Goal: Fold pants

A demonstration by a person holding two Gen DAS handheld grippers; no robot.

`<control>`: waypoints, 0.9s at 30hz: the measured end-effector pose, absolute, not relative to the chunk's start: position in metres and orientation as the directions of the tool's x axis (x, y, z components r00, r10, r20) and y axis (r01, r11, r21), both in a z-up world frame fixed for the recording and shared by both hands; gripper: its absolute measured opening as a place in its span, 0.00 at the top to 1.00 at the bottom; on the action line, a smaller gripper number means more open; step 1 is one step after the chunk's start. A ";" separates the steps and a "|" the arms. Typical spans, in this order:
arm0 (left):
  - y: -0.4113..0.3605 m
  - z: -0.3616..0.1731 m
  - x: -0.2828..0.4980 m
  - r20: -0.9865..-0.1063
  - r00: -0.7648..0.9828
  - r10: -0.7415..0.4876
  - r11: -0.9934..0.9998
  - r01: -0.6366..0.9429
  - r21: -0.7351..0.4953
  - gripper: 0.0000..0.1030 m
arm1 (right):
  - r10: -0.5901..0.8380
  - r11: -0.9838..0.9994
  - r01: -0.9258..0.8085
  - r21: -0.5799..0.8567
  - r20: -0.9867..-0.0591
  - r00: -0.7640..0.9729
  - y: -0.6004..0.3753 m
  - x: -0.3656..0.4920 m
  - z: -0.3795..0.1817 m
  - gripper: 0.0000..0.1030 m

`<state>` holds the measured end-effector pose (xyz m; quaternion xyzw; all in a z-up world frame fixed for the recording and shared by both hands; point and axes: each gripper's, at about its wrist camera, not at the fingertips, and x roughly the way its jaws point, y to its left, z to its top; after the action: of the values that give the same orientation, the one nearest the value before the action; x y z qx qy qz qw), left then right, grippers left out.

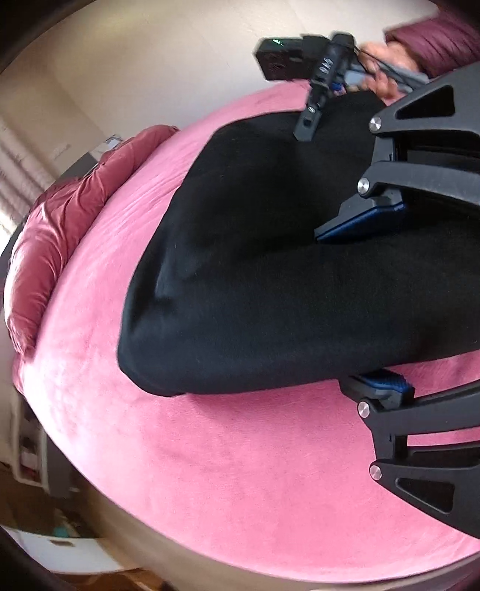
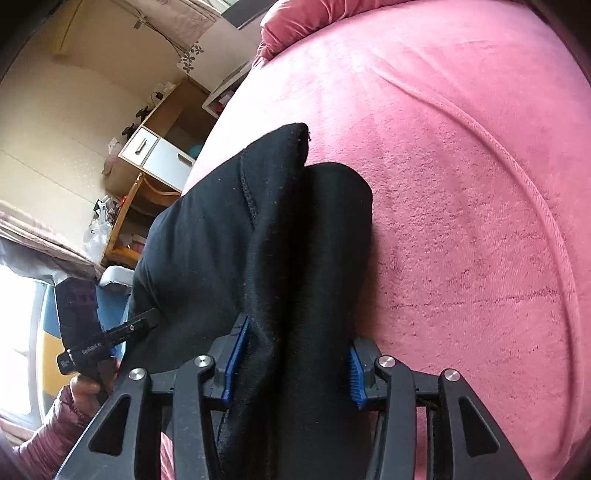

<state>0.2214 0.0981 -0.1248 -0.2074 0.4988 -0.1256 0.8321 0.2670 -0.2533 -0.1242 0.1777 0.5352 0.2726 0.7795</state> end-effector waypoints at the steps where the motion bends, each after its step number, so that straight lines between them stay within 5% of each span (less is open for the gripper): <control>1: 0.100 -0.125 0.222 -0.777 0.468 -0.421 0.879 0.000 -0.476 0.38 | 0.612 0.791 -0.243 0.562 -0.741 0.277 -0.252 0.267 -0.123 0.56; 15: 0.086 -0.111 0.232 -0.820 0.488 -0.300 0.938 -0.006 -0.348 0.40 | 0.624 0.778 -0.172 0.604 -0.712 0.321 -0.253 0.248 -0.130 0.56; 20: 0.087 -0.100 0.212 -0.823 0.513 -0.243 0.931 -0.115 -0.346 0.35 | 0.562 0.824 -0.148 0.546 -0.757 0.335 -0.254 0.245 -0.123 0.31; 27: 0.076 -0.084 0.169 -0.810 0.575 -0.115 0.950 -0.173 -0.258 0.34 | 0.413 0.910 -0.169 0.378 -0.805 0.427 -0.251 0.220 -0.091 0.30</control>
<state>0.1690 0.0762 -0.0844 -0.1566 0.4605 0.0165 0.8736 0.2204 -0.2507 -0.0908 0.1205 0.5062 0.1739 0.8360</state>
